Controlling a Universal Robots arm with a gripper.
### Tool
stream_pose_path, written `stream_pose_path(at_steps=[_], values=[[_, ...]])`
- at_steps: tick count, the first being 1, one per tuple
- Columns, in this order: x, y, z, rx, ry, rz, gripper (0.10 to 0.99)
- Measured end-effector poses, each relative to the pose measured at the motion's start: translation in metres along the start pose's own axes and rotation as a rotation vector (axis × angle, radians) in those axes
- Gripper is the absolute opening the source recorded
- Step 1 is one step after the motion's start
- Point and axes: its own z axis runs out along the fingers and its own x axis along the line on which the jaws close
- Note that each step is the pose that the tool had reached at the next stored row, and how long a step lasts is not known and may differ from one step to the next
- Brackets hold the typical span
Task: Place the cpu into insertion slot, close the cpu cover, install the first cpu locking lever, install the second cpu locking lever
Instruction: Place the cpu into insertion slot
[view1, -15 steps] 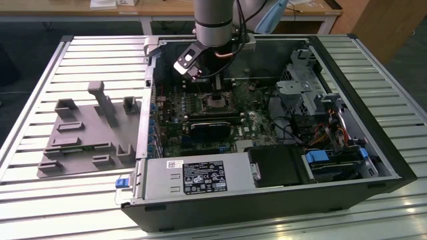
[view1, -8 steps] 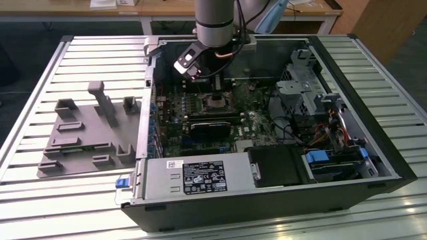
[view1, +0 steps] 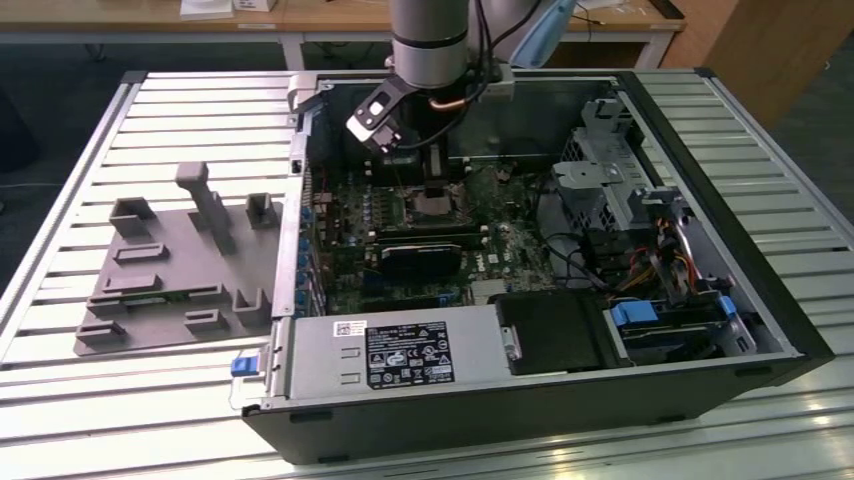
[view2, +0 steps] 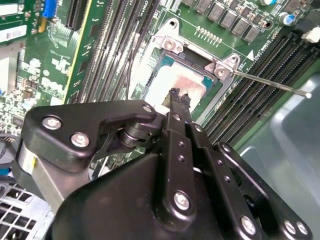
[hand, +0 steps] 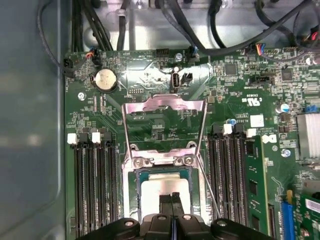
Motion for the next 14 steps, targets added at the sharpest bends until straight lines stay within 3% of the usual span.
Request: stream_pose_path(at_steps=[14], values=[[-0.0013,0.0027,-0.0326,-0.001,-0.0031,0.0,0.102]])
